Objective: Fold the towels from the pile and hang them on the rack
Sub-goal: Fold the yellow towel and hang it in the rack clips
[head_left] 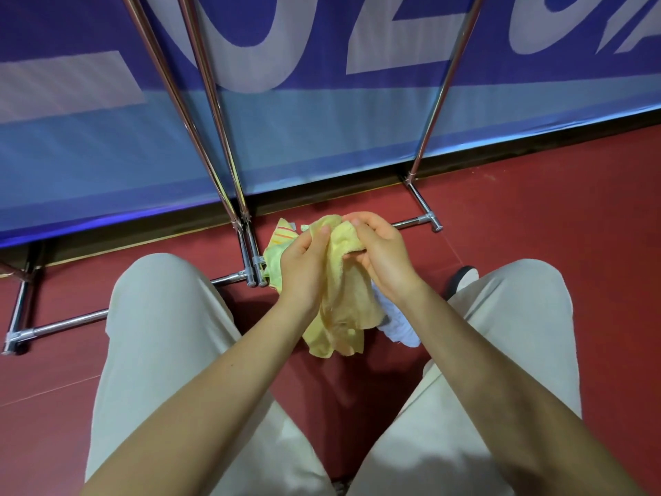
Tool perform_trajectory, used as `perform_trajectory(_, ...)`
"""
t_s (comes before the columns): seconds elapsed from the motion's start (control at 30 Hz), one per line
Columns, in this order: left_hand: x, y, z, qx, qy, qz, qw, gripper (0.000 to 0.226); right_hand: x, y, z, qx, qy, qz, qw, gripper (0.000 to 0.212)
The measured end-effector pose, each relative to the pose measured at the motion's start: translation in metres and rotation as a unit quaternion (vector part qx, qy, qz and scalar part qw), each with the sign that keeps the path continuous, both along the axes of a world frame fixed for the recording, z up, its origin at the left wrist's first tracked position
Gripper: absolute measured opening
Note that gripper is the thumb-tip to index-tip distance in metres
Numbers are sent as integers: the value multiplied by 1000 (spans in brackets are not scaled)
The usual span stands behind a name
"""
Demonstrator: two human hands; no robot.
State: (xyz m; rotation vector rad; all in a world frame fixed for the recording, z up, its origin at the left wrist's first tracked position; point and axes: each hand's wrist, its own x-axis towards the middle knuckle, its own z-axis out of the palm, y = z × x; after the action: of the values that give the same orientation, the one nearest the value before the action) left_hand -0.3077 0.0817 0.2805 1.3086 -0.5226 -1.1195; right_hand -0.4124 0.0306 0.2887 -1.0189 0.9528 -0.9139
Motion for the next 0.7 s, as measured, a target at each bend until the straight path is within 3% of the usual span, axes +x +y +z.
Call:
perform_trajectory(0.13, 0, -4, 1, 13, 65, 20, 998, 22, 3, 3, -3, -11, -21, 22, 999, 14)
perform_trajectory(0.23, 1, -8, -1, 29, 102, 30, 994, 23, 4, 1, -6, -71, 55, 44, 995, 13)
perform_trajectory(0.43, 0, -14, -2, 25, 37, 27, 999, 23, 2, -8, -5, -188, 173, -7, 967, 16)
perform_trajectory(0.6, 6, -18, -1, 30, -12, 42, 999, 23, -1, -12, -8, -351, 265, -57, 896, 6)
perform_trajectory(0.7, 10, -17, 0, 26, -10, 24, 999, 24, 0, -9, -2, -313, 202, -19, 928, 10)
